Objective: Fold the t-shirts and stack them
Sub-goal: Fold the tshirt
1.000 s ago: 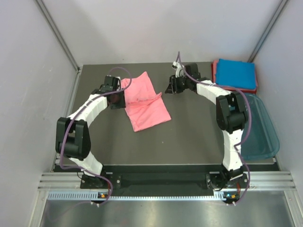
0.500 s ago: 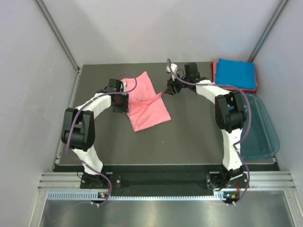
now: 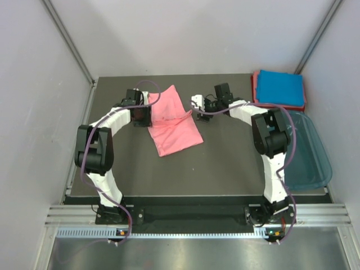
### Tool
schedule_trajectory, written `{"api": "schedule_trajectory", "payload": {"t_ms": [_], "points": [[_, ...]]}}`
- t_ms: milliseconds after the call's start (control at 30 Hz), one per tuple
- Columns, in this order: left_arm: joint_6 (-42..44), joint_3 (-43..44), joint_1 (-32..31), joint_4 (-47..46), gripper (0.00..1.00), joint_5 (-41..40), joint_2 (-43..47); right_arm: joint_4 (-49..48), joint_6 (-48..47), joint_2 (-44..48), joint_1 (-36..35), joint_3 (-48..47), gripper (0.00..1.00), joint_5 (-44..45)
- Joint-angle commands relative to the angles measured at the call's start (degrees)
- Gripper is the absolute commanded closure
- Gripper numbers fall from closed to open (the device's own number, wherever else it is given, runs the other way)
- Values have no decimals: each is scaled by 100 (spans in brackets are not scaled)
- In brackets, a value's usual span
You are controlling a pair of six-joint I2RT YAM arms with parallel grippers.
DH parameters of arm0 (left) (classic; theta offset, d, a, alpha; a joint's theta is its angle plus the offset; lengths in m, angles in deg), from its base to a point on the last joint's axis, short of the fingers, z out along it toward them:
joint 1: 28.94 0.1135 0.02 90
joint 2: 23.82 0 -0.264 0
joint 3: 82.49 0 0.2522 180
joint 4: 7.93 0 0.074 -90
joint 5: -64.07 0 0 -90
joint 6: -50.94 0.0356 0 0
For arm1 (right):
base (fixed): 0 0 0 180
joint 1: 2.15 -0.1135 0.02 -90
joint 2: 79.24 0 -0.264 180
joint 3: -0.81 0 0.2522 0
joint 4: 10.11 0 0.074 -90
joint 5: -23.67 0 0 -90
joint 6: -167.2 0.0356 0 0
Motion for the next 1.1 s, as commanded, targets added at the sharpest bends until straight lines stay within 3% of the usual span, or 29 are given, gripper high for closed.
{"api": "schedule_trajectory", "payload": {"t_ms": [0, 133, 333, 667, 733, 767, 800, 900, 967, 1067], "points": [[153, 281, 51, -296, 57, 255, -172, -606, -736, -111, -324, -66, 39, 112], [171, 352, 104, -295, 58, 290, -243, -1176, -693, -207, -465, -22, 40, 456], [127, 352, 209, -392, 59, 422, -261, -1186, -877, -383, -605, -303, 42, 834], [162, 396, 236, -507, 62, 799, -375, -1230, -930, -445, -658, -426, 53, 1019], [171, 405, 236, -533, 69, 835, -384, -1239, -947, -489, -676, -487, 55, 1036], [171, 431, 236, -542, 74, 853, -393, -1204, -965, -489, -676, -497, 62, 1019], [162, 440, 236, -542, 85, 818, -402, -1221, -974, -506, -685, -505, 66, 1019], [75, 475, 253, -507, 100, 661, -384, -1362, -904, -498, -693, -488, 84, 1036], [-74, 431, 306, -559, 100, 616, -306, -1432, -851, -506, -711, -514, 94, 1071], [-320, 274, 420, -743, 100, 423, -200, -1529, -728, -603, -737, -646, 100, 1115]]}}
